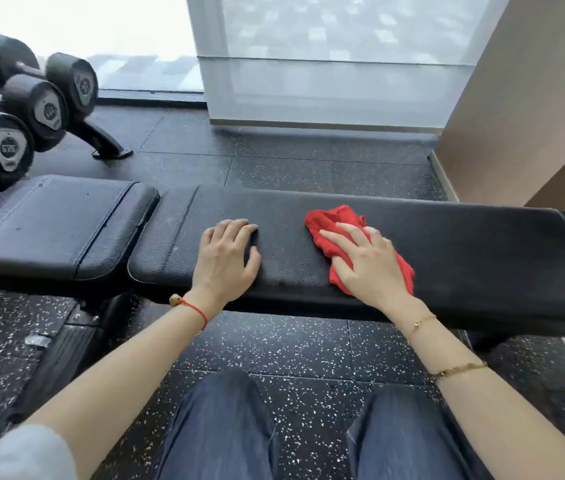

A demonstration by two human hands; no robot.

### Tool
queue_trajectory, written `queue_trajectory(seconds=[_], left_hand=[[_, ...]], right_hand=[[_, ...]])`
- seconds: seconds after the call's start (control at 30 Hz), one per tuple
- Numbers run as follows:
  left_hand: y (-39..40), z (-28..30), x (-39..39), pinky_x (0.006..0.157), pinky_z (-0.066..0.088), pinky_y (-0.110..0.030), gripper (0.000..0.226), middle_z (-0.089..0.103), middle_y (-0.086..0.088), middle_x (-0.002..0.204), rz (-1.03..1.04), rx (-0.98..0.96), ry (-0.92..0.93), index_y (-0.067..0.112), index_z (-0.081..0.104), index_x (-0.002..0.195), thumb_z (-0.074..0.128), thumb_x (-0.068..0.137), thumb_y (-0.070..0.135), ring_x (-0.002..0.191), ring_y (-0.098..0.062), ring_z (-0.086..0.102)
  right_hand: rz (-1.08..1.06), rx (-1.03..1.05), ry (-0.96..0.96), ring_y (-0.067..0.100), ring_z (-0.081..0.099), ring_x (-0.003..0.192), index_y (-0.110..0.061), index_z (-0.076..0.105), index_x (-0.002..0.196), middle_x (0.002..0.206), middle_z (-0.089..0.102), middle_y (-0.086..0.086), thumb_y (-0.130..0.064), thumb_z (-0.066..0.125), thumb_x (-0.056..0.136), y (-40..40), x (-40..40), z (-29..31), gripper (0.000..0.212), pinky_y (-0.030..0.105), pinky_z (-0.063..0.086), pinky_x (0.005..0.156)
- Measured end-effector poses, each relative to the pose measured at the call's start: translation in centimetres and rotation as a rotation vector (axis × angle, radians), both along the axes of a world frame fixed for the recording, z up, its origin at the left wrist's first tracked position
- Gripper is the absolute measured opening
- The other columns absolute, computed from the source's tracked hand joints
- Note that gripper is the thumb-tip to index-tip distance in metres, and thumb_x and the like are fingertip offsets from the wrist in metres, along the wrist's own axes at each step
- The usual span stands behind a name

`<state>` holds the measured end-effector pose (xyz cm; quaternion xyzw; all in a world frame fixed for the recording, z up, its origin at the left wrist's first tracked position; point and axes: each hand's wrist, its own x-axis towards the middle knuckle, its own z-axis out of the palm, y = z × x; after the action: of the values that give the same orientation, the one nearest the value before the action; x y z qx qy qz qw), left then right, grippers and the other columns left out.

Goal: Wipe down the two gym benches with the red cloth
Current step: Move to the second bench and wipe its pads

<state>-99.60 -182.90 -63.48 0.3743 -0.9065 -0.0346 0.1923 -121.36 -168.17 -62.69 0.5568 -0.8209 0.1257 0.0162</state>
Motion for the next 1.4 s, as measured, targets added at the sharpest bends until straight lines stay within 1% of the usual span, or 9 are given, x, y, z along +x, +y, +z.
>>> queue_trajectory(seconds=[0.13,0.23,0.5,0.6,0.77,0.87,1.1,1.27,1.4], left_hand=[[-0.4,-0.1,0.3,0.108,0.034,-0.043,0.047,0.056,0.001,0.134,0.003,0.007,-0.007,0.017,0.058,0.127,0.04,0.089,0.037,0.126,-0.023,0.047],[-0.7,-0.4,0.4,0.106,0.036,-0.044,0.045,0.058,0.001,0.131,-0.003,0.002,0.029,0.016,0.06,0.124,0.042,0.087,0.035,0.124,-0.024,0.049],[-1.1,-0.5,0.6,0.107,0.036,-0.045,0.044,0.06,-0.003,0.132,-0.02,0.03,0.083,0.014,0.063,0.123,0.047,0.085,0.029,0.124,-0.026,0.051],[-1.1,-0.3,0.5,0.107,0.035,-0.045,0.043,0.061,-0.003,0.131,-0.015,0.036,0.085,0.015,0.063,0.122,0.048,0.085,0.029,0.124,-0.026,0.051],[-1.1,-0.5,0.4,0.108,0.035,-0.044,0.043,0.061,-0.001,0.131,-0.004,0.016,0.119,0.016,0.064,0.122,0.048,0.086,0.029,0.123,-0.024,0.052],[-1.1,-0.7,0.4,0.109,0.034,-0.042,0.042,0.061,0.0,0.132,-0.002,0.003,0.13,0.016,0.064,0.123,0.047,0.086,0.029,0.125,-0.023,0.051],[-0.8,-0.7,0.7,0.103,0.04,-0.042,0.026,0.066,-0.003,0.113,0.021,-0.045,0.209,0.012,0.067,0.102,0.052,0.083,0.022,0.114,-0.027,0.057],[-0.8,-0.6,0.5,0.103,0.04,-0.041,0.023,0.068,-0.002,0.11,0.05,-0.055,0.179,0.013,0.068,0.102,0.055,0.085,0.02,0.111,-0.027,0.059],[-0.8,1.3,1.7,0.104,0.04,-0.04,0.022,0.069,0.0,0.111,0.041,-0.108,0.2,0.014,0.069,0.103,0.057,0.085,0.018,0.112,-0.025,0.06]], right_hand=[[-0.186,0.018,-0.027,0.034,0.029,0.136,-0.041,0.043,0.141,0.153,0.035,-0.008,-0.037,0.044,0.094,-4.9,0.7,0.6,0.047,0.045,0.021,0.114],[-0.22,0.031,-0.059,0.035,0.026,0.137,-0.041,0.042,0.142,0.154,0.033,-0.006,-0.037,0.042,0.094,-7.9,2.8,0.6,0.048,0.046,0.017,0.115],[-0.015,0.016,-0.001,0.029,0.035,0.131,-0.042,0.045,0.14,0.149,0.041,-0.009,-0.038,0.047,0.091,-5.5,7.5,0.7,0.049,0.044,0.026,0.109],[-0.042,0.005,-0.008,0.029,0.036,0.131,-0.042,0.046,0.14,0.149,0.041,-0.009,-0.036,0.049,0.091,-5.7,6.4,0.8,0.049,0.043,0.025,0.109],[-0.154,0.002,-0.018,0.033,0.032,0.133,-0.041,0.044,0.141,0.152,0.037,-0.006,-0.036,0.047,0.093,-10.1,4.1,0.7,0.049,0.044,0.022,0.111],[-0.095,0.017,-0.042,0.033,0.029,0.136,-0.042,0.042,0.142,0.153,0.035,-0.007,-0.036,0.045,0.093,-12.9,4.7,0.8,0.049,0.044,0.019,0.114],[0.177,-0.02,-0.004,0.031,0.033,0.133,-0.041,0.045,0.141,0.151,0.039,-0.008,-0.034,0.049,0.093,-11.4,7.3,0.6,0.048,0.043,0.023,0.111],[0.186,-0.019,0.002,0.029,0.032,0.135,-0.042,0.044,0.142,0.152,0.038,-0.01,-0.036,0.047,0.093,-11.6,6.8,0.6,0.049,0.042,0.023,0.112],[0.172,-0.013,0.012,0.032,0.032,0.136,-0.041,0.042,0.143,0.153,0.037,-0.007,-0.036,0.046,0.093,-11.9,6.8,0.5,0.05,0.043,0.023,0.113]])
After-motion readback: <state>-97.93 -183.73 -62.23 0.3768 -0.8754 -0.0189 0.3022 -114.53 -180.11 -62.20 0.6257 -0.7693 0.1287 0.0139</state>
